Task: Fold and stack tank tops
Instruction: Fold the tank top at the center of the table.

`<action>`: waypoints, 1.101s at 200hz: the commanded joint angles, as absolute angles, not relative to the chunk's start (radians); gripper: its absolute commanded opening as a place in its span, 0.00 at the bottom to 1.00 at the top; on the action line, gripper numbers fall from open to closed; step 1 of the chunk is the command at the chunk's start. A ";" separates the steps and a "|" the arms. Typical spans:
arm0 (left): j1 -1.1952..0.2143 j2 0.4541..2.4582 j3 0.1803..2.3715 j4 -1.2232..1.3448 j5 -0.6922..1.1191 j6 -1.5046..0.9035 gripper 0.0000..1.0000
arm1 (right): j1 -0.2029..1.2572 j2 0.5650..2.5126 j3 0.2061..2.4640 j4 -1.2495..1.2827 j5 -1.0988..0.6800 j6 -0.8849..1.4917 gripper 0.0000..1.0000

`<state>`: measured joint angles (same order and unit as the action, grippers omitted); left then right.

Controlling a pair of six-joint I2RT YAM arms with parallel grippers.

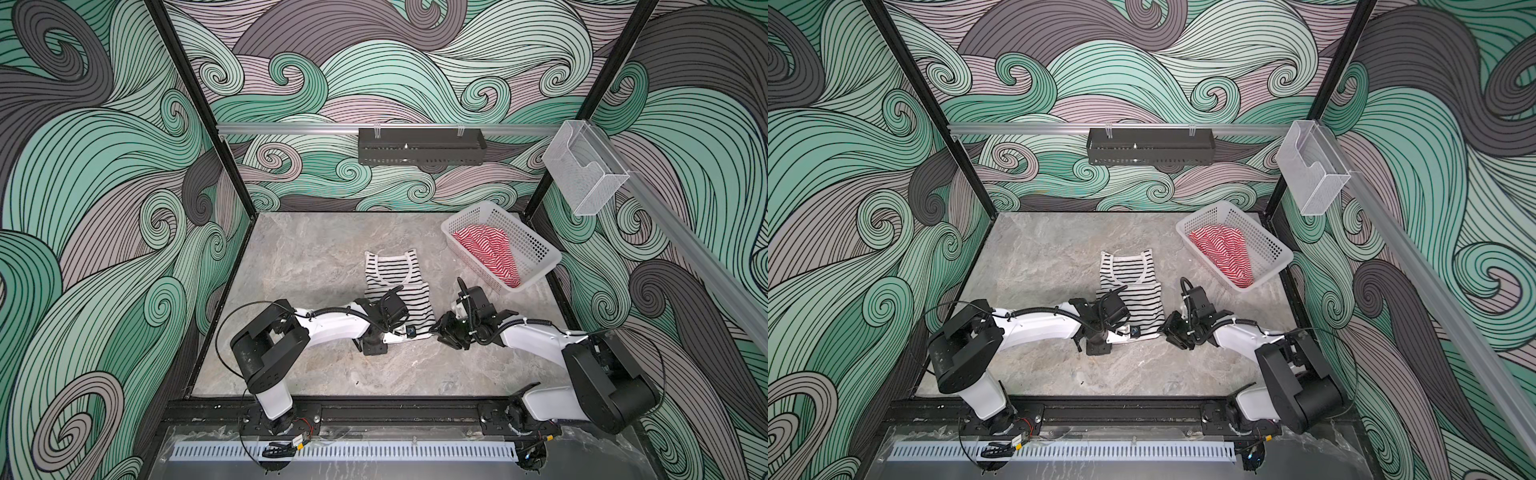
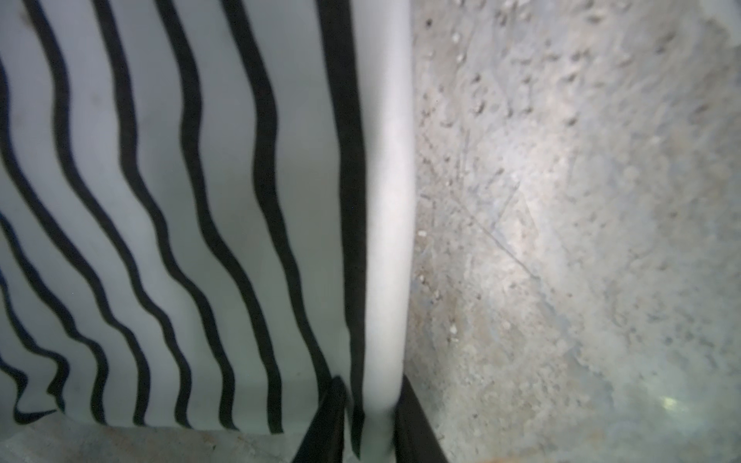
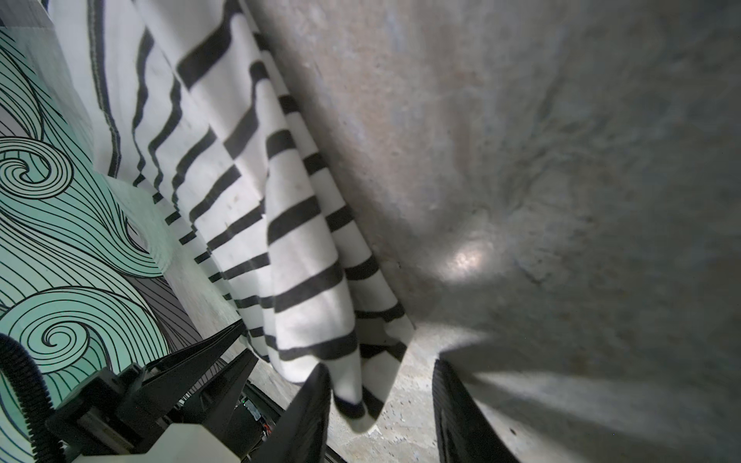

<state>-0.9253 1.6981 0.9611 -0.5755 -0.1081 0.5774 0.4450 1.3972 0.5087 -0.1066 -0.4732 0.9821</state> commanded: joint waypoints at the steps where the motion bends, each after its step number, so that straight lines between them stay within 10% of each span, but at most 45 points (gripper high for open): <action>1: -0.927 1.716 0.972 -0.610 -0.083 0.584 0.21 | 0.435 1.447 0.513 -0.138 -0.417 1.005 0.44; 61: -0.925 1.710 1.000 -0.609 -0.077 0.573 0.13 | 0.443 1.501 0.598 -0.299 -0.358 0.927 0.32; 90: -0.919 1.722 1.031 -0.612 -0.062 0.562 0.09 | 0.443 1.499 0.605 -0.290 -0.373 0.915 0.00; 220: -0.904 1.687 1.215 -0.979 0.307 0.619 0.05 | 0.419 1.174 0.676 -0.584 -0.428 0.823 0.00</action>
<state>-0.9054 1.7218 1.1702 -0.8272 0.1795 0.5819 0.4343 1.2331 0.6437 -0.4294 -0.4263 0.8658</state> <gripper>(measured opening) 0.057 0.049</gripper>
